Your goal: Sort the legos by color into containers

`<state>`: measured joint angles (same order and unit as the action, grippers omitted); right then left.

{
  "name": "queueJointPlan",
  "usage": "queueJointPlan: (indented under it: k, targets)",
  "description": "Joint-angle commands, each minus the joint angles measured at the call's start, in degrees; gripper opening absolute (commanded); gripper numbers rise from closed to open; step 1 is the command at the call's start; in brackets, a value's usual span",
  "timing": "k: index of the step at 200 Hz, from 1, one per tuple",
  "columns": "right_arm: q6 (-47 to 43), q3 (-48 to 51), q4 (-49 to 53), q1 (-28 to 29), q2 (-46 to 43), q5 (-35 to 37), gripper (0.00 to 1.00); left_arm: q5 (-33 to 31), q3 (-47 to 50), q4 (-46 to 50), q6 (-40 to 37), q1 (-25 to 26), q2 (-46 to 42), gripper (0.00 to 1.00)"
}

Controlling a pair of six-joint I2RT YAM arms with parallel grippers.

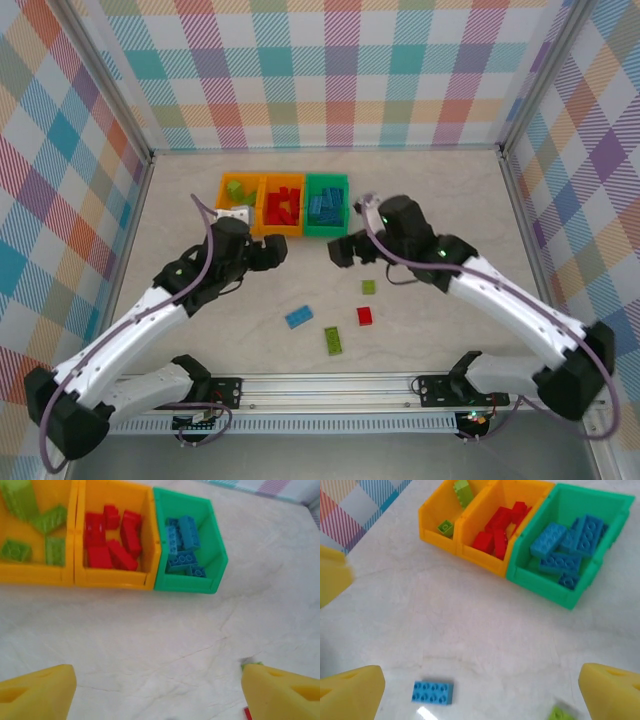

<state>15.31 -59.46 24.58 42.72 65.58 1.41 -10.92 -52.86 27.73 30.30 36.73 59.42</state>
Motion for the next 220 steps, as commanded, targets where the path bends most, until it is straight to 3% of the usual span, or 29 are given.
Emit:
queueJointPlan:
  k: [1,27,48,90,117,150,175,220]
  targets:
    - [5.4,6.9,2.4,0.1,-7.9,0.4,1.0,2.7,-4.0,-0.4,18.6,4.2,9.1,0.83]
    - [9.8,12.7,8.3,0.1,-17.4,2.7,1.0,1.1,-15.6,4.6,19.4,11.4,24.4,0.89]
    - [12.1,16.9,11.0,0.1,-23.4,4.1,1.0,-0.6,-25.9,8.2,15.3,15.9,37.6,0.9]
    - [16.2,20.5,15.3,0.0,-32.2,5.1,1.0,-0.1,-41.3,13.9,12.6,19.1,56.6,0.91]
    - [18.1,21.4,17.7,0.0,-36.3,5.3,1.0,-0.6,-44.8,15.8,12.0,19.5,61.8,0.9]
    - [18.7,23.0,18.7,0.0,-39.5,3.5,1.0,6.4,-45.6,15.3,11.4,19.8,65.8,0.87]
    - [19.2,23.3,19.6,0.0,-40.5,3.7,1.0,8.1,-45.6,14.6,11.3,20.4,67.0,0.8]
    - [19.1,22.7,19.7,0.0,-39.0,3.6,1.0,10.0,-45.3,14.3,11.8,20.6,67.5,0.56]
